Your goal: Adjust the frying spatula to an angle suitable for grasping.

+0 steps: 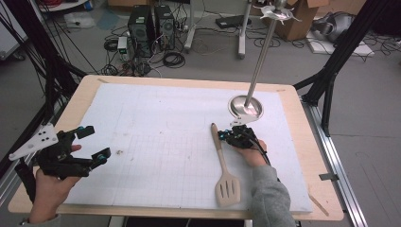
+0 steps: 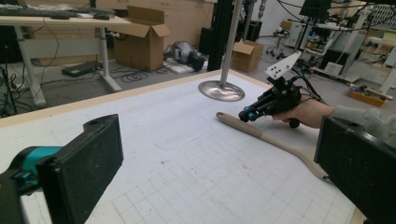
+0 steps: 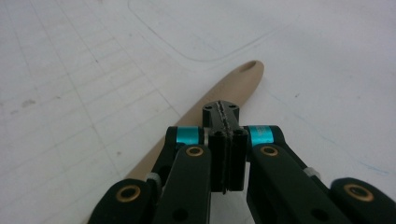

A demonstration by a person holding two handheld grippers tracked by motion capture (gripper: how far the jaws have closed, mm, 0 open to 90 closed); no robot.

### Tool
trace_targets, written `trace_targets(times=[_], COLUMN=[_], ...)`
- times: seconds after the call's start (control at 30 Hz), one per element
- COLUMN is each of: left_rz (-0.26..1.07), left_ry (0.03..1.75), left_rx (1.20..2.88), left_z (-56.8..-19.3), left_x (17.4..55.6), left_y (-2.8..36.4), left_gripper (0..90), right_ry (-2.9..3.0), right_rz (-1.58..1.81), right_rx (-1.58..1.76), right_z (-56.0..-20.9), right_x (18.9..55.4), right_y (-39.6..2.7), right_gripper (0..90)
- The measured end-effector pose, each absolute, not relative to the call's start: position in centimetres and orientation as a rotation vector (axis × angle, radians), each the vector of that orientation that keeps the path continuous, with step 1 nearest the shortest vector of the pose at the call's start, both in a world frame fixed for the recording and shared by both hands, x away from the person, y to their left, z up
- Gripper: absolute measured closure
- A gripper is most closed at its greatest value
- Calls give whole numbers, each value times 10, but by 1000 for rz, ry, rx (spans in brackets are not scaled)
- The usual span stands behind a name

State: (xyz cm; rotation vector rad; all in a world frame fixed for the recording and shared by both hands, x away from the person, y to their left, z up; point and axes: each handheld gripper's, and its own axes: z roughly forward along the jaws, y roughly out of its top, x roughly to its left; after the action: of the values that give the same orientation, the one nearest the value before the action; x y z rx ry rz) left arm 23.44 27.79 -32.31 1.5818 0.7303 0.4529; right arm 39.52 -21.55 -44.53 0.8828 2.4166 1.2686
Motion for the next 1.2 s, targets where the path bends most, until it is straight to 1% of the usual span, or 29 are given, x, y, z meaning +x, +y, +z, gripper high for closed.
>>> trace_targets(times=[0.23,0.37,0.73,1.0,1.2], left_rz=[447,439,422,416,414], left_ry=[717,707,692,685,688], left_rx=[1573,1581,1590,1584,1583], left_z=[-321,-321,-321,-321,-321], left_x=[237,241,251,253,254], left_y=[276,272,264,263,264], left_gripper=[17,18,17,17,17], right_ry=[2371,2362,2440,2530,2571], right_rz=[1318,1364,1328,1227,1204], right_rx=[831,799,745,705,673], right_z=[-415,-409,-419,-436,-439], right_x=[370,352,316,304,303], right_y=[-226,-228,-223,-214,-208], right_gripper=[900,900,900,900,900])
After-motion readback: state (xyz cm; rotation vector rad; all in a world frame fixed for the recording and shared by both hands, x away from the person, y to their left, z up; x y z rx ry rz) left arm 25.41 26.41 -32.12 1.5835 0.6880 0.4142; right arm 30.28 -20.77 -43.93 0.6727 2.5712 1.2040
